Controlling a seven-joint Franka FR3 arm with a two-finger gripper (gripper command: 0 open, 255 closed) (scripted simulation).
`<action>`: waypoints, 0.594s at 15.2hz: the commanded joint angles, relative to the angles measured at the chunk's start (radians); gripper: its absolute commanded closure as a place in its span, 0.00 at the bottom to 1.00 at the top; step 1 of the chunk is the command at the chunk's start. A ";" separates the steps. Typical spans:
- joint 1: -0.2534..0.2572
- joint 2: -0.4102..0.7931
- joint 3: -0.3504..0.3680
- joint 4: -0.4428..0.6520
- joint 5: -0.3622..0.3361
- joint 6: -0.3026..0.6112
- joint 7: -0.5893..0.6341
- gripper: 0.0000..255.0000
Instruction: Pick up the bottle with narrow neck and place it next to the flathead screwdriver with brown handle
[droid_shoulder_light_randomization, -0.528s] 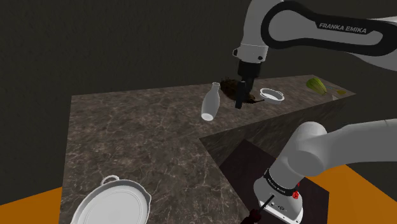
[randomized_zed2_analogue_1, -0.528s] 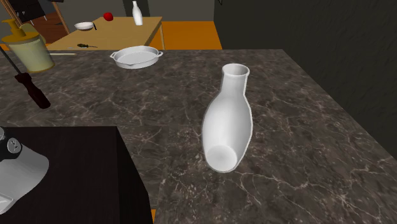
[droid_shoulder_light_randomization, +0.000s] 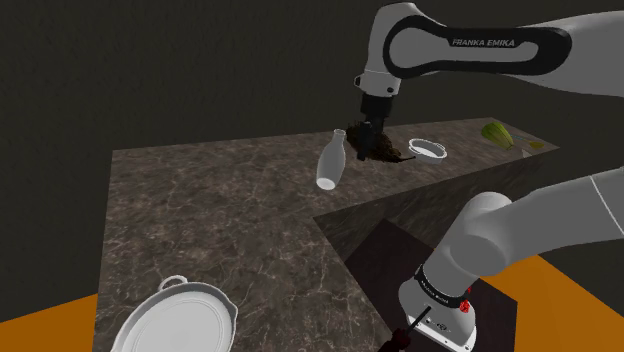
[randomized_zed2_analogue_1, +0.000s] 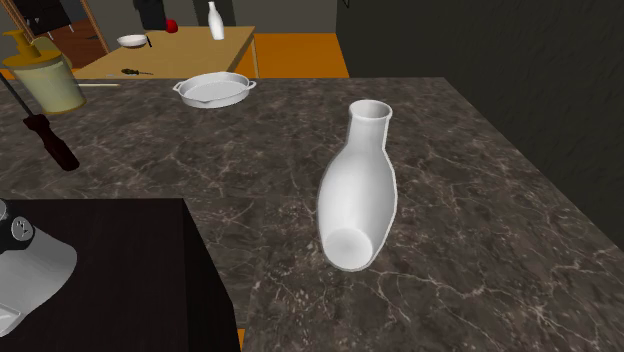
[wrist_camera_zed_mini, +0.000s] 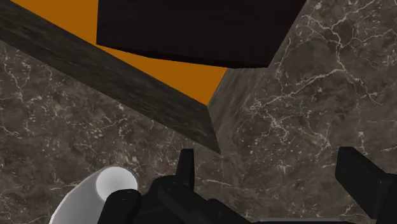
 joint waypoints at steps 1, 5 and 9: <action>-0.013 0.053 -0.022 0.023 -0.023 0.039 -0.030 0.00; -0.036 0.174 -0.063 0.087 -0.056 0.112 -0.085 0.00; -0.055 0.300 -0.100 0.171 -0.077 0.174 -0.139 0.00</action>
